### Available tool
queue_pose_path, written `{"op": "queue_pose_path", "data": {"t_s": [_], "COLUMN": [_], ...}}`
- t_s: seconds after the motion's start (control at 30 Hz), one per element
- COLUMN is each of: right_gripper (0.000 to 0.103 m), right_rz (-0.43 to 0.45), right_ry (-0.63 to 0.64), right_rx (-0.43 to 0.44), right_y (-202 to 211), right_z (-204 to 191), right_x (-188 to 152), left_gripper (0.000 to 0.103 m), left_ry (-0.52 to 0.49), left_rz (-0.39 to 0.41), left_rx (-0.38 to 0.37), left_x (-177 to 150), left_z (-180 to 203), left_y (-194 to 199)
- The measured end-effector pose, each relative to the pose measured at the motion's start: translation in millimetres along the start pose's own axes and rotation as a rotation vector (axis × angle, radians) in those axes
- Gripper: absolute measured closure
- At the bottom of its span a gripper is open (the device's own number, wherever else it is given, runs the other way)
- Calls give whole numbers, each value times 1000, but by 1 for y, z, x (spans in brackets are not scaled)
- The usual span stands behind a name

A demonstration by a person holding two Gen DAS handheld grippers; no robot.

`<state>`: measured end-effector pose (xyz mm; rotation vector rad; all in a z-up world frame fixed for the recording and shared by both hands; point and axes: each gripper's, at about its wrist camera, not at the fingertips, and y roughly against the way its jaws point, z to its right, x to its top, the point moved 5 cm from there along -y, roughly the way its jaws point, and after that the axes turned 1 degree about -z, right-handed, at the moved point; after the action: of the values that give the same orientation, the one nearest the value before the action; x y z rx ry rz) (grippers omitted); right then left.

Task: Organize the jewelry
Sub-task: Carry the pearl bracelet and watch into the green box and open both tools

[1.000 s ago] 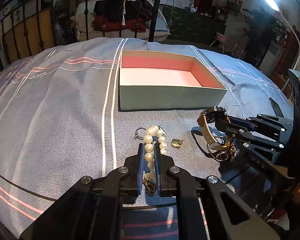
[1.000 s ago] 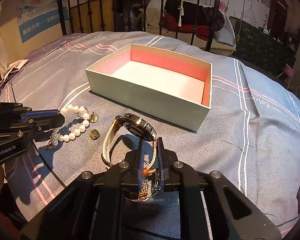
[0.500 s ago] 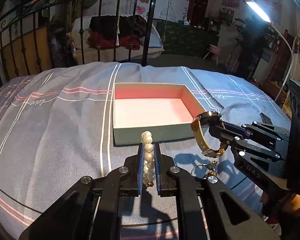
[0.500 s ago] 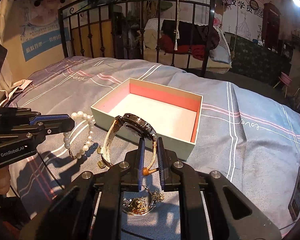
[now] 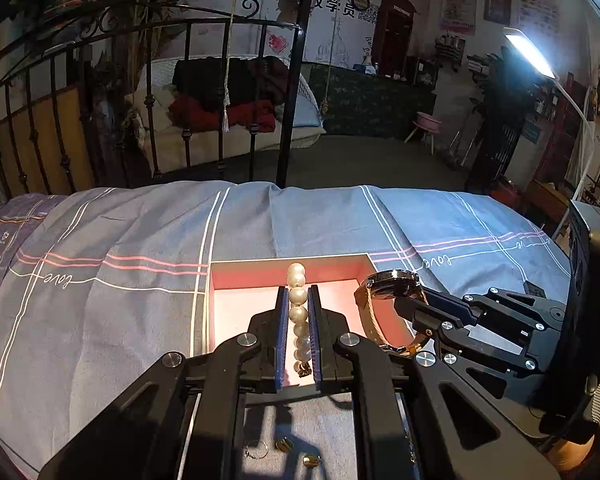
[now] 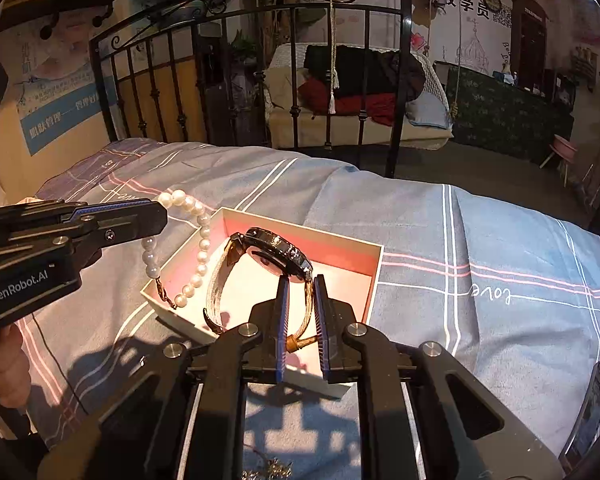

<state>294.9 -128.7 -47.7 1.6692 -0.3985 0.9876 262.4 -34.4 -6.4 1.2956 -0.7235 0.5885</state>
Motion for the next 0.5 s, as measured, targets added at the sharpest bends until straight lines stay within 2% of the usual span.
{"op": "queue_pose_path", "data": {"t_s": [0.23,0.5], "right_gripper": [90,90], "right_rz": [-55,-161], "right_ry": [-26,-46], "right_rx": [-34,-12], "right_y": [-31,-70], "right_z": [12,10], "right_x": [19,4], "left_gripper": [94,94], "left_ry": [31,56], "left_rz": [-43,-151], "left_rx": [-6,0], "left_x": [21,5], "left_z": [-2,-6], "left_y": [-31,-66]}}
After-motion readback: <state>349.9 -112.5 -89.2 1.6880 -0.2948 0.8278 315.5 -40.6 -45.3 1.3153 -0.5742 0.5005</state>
